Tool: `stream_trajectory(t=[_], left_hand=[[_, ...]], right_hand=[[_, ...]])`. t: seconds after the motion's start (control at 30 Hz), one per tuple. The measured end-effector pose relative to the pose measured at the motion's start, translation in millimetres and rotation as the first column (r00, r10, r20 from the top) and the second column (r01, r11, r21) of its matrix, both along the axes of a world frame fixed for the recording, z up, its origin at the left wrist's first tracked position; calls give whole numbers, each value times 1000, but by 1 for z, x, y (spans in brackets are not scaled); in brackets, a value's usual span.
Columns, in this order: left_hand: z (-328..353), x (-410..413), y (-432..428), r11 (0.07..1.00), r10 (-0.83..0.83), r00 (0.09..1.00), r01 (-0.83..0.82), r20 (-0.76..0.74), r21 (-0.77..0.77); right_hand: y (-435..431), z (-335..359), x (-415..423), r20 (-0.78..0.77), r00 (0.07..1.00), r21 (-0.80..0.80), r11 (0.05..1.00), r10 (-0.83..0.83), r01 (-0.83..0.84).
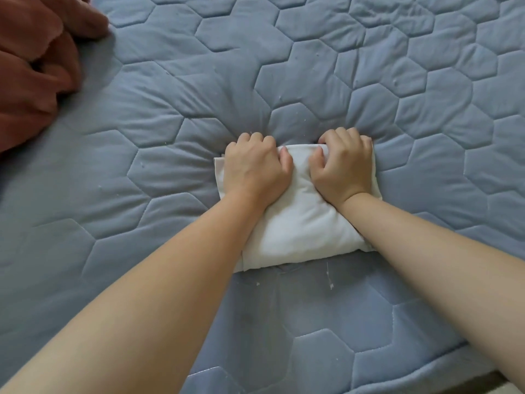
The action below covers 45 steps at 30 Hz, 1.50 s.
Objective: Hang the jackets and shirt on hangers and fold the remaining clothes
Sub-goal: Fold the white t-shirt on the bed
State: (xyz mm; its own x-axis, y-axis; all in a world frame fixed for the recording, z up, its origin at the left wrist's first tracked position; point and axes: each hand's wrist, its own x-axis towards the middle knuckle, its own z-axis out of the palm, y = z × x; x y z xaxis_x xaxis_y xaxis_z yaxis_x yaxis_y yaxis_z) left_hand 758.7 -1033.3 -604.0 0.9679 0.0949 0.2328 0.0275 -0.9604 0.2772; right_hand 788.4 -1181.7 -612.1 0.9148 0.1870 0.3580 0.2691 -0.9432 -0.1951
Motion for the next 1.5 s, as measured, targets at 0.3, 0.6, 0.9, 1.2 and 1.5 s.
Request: stream_trajectory(t=[0.3, 0.6, 0.9, 1.2, 1.5], left_hand=[[3, 5, 4, 998, -9, 999, 7, -33, -56], [-3, -13, 6, 997, -72, 994, 71, 78, 16], [119, -12, 6, 933, -278, 565, 351, -777, -79], [290, -11, -49, 781, -365, 530, 622, -765, 59], [483, -12, -68, 632, -565, 631, 745, -532, 212]], right_hand=[[2, 6, 6, -44, 999, -94, 996, -11, 7], [-1, 2, 3, -33, 999, -162, 986, 30, -35], [-30, 93, -27, -590, 783, -191, 909, 194, -369], [-80, 259, -43, -653, 730, -131, 920, 202, -371], [-105, 472, -69, -573, 791, -56, 952, 216, -300]])
